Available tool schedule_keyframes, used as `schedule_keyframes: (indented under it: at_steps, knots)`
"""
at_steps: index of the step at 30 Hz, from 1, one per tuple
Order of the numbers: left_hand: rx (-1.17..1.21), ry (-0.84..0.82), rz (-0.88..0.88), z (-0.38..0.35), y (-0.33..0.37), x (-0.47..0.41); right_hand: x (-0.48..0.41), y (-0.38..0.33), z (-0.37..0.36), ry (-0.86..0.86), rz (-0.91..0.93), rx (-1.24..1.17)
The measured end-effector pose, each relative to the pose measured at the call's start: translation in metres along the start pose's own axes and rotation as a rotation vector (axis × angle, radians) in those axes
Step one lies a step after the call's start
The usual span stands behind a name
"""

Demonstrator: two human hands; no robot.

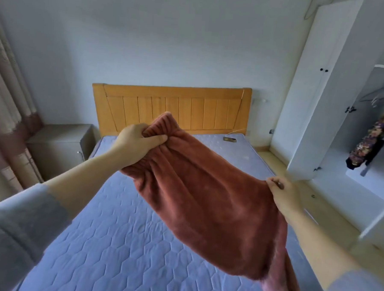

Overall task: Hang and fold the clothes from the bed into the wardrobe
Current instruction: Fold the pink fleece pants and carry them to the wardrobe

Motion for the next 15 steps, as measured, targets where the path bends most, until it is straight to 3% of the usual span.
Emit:
schedule_keyframes:
  at_steps: [7, 15]
  knots:
    - [-0.056, 0.005, 0.354, 0.016, -0.148, 0.082, 0.027, 0.022, -0.156, -0.428, 0.045, 0.288]
    - [-0.055, 0.046, 0.763, 0.072, -0.339, 0.237, 0.159, 0.042, -0.385, -0.827, 0.085, 0.440]
Point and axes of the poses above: each hand's wrist, its own x-axis away from the middle knuckle, its own z-axis out of the back of the hand, y = z × x, the point moved 9 cm from there along -x, towards the middle knuckle, and after that the axes turned 1 degree about -z, right-handed, at the moved point
